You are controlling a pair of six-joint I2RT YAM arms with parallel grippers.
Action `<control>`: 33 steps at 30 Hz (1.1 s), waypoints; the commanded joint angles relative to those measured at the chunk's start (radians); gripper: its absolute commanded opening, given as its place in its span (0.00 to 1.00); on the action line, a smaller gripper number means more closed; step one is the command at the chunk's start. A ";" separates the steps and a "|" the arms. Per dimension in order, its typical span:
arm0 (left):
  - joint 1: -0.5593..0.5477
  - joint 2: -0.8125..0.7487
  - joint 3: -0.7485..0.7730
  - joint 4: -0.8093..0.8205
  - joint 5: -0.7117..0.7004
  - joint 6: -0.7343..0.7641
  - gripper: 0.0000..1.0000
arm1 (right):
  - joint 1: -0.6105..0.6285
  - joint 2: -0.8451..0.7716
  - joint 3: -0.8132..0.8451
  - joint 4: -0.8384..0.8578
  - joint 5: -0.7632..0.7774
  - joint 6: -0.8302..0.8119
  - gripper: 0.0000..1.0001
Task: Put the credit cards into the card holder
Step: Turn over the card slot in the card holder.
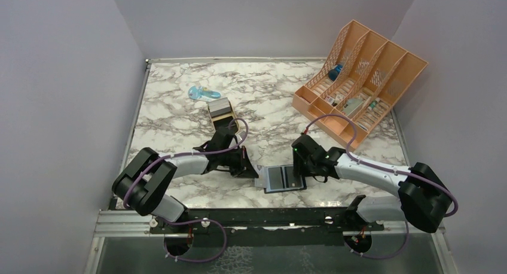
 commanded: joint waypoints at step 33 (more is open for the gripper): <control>-0.151 0.022 0.087 0.161 -0.003 -0.121 0.00 | -0.004 -0.131 0.052 -0.042 -0.080 0.024 0.53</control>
